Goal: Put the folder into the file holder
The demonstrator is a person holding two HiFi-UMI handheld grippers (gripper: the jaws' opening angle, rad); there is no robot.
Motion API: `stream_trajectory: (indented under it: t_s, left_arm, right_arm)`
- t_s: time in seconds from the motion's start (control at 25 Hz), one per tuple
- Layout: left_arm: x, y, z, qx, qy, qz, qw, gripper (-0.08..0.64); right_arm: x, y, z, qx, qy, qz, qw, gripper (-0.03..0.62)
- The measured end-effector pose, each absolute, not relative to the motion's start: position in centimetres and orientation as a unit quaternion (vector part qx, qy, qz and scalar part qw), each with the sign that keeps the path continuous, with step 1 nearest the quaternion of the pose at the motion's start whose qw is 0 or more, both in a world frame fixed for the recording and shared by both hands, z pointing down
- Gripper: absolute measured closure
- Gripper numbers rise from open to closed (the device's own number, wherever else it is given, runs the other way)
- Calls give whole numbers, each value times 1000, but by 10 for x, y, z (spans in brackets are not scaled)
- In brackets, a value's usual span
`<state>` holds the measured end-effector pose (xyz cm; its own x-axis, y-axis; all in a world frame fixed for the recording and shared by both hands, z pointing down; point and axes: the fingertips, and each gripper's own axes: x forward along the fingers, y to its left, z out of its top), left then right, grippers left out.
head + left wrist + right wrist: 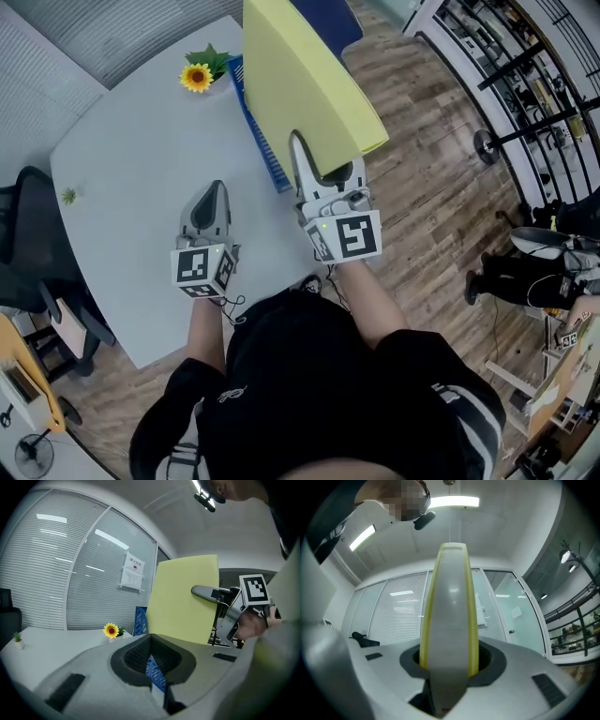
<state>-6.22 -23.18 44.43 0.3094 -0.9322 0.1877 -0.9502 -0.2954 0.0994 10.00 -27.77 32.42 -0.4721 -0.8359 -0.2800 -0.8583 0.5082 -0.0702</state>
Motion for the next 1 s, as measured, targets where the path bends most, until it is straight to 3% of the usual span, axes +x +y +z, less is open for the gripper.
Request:
stream_trajectory:
  t_s: [1.0]
  left_arm:
    - [-97,-250,494,796,-586,60,142,554]
  right_arm:
    - [86,-328,376,-522,839,16,153,433]
